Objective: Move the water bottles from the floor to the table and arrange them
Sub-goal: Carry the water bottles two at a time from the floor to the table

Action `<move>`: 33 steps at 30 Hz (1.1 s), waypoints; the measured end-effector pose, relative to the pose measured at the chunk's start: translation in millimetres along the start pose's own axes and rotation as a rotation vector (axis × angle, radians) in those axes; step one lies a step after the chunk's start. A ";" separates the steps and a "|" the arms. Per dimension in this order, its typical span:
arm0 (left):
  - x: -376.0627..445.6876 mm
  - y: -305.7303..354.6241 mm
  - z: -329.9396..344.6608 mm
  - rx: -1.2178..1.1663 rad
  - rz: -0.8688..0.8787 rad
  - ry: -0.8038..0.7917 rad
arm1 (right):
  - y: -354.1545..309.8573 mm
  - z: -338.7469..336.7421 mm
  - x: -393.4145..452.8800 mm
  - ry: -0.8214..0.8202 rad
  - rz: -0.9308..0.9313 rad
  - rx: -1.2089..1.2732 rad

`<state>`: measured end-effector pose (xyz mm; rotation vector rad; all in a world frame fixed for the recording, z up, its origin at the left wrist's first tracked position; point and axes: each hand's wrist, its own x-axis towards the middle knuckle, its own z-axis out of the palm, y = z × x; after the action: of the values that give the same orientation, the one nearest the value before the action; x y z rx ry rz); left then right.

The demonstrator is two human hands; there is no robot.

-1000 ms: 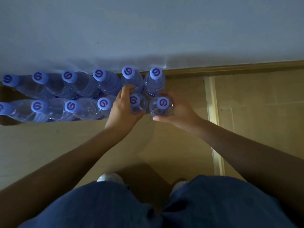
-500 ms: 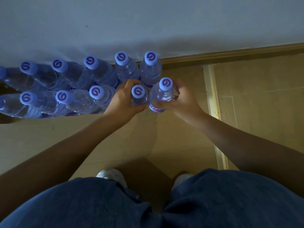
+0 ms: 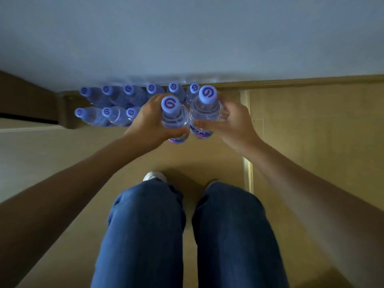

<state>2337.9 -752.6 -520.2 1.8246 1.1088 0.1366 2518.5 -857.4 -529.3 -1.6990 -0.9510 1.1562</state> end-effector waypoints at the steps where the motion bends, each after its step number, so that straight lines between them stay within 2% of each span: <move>1: -15.5 23.4 -18.4 -0.023 -0.013 0.024 | -30.3 -4.1 -10.1 -0.012 -0.011 0.002; 7: -109.2 155.0 -132.4 -0.119 -0.066 0.220 | -219.2 -26.6 -60.6 -0.103 -0.105 -0.101; 11: -166.9 236.8 -204.7 -0.072 -0.019 0.352 | -329.6 -26.2 -86.0 -0.155 -0.195 -0.176; 16: -234.9 293.7 -278.8 -0.114 -0.068 0.517 | -439.3 -8.8 -112.4 -0.263 -0.232 -0.188; 24: -360.7 295.5 -361.2 -0.195 -0.193 0.798 | -551.0 86.3 -157.1 -0.462 -0.332 -0.232; 28: -427.2 273.5 -394.8 -0.292 -0.295 0.902 | -582.2 159.0 -179.0 -0.600 -0.388 -0.293; 33: -510.0 224.7 -435.6 -0.318 -0.385 1.061 | -600.2 264.9 -212.5 -0.695 -0.427 -0.284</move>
<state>1955.8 -864.1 64.5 1.1725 1.9866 1.0702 2132.0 -780.6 36.6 -1.1941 -1.8760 1.3775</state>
